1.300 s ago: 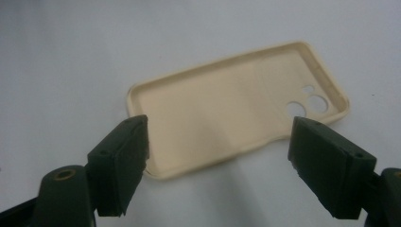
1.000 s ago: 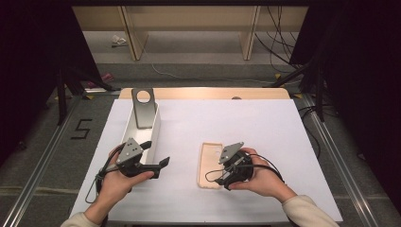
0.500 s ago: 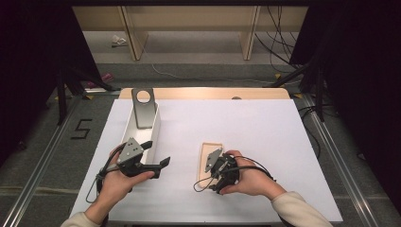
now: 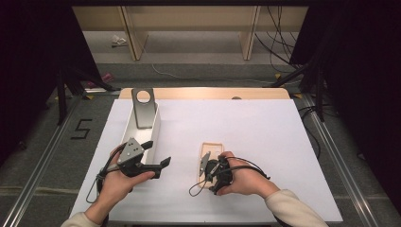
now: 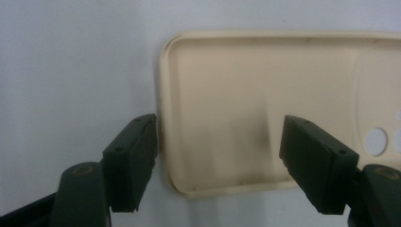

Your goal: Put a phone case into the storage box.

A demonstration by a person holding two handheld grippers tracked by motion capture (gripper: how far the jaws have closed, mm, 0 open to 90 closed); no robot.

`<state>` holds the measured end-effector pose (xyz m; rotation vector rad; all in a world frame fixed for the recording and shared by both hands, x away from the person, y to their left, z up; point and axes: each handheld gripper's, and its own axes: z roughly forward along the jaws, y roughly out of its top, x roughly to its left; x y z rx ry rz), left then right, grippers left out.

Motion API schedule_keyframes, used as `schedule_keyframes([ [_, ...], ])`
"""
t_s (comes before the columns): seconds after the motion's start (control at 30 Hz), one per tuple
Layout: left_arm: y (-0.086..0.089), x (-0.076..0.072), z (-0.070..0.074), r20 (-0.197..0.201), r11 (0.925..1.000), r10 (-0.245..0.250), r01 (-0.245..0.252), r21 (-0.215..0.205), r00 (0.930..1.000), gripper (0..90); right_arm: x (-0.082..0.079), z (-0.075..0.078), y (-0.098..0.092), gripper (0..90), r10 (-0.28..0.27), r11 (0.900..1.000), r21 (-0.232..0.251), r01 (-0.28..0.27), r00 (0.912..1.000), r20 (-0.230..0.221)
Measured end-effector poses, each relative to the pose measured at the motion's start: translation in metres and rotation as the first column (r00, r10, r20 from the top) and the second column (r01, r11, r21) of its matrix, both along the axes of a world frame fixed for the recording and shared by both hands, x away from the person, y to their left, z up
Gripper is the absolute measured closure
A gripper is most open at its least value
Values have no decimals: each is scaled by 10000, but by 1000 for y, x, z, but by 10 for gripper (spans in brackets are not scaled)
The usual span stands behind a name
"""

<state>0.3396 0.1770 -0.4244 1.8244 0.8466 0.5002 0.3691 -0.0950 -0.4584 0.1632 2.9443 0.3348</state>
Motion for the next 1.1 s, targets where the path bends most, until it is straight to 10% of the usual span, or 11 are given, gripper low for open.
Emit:
schedule_keyframes([
  [0.47, 0, 0, -1, 40, 10000, -15, 14, 16, 10000, 142, -1, 0, 8, 353, 308, 9974, -651, -298, 9994, 130],
  [1.1, -2, -1, -1, 80, 9999, -103, 102, 77, 9999, 142, -15, 2, 14, 745, 1269, 9856, -1086, -1298, 9914, -330],
])
